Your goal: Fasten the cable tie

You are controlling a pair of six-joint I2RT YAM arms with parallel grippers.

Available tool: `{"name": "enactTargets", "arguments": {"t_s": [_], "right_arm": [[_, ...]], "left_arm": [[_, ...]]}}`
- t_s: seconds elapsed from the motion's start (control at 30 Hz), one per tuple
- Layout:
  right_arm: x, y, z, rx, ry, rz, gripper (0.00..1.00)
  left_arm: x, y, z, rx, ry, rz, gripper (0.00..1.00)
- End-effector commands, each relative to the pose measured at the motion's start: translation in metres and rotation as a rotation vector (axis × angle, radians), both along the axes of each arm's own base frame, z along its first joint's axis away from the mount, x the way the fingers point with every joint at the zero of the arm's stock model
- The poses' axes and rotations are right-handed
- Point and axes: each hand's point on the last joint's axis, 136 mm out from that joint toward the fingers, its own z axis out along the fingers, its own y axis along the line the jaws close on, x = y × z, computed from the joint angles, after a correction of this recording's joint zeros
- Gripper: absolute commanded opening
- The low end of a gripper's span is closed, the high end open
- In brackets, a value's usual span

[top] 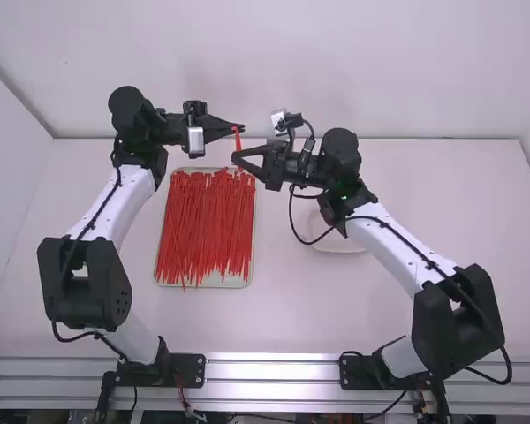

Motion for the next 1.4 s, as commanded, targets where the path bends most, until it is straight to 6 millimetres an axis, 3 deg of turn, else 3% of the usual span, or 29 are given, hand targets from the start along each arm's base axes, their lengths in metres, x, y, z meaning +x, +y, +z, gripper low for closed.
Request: {"name": "enactTargets", "arguments": {"t_s": [0.0,0.5,0.57,1.37], "right_arm": [[0.0,0.0,-0.001,0.0,0.001,0.001,0.0],[-0.002,0.001,-0.002,-0.003,0.004,0.012,0.0],[-0.004,0.001,-0.002,-0.003,0.003,0.024,0.0],[-0.005,-0.001,-0.003,-0.006,0.005,0.037,0.0]], "left_arm": [[-0.002,-0.004,-0.002,0.001,-0.015,-0.009,0.02],[-0.007,-0.013,0.004,-0.004,-0.07,-0.024,0.02],[0.001,-0.013,0.007,-0.022,-0.042,0.021,0.02],[-0.004,-0.013,0.004,-0.01,-0.043,-0.01,0.02]]}}
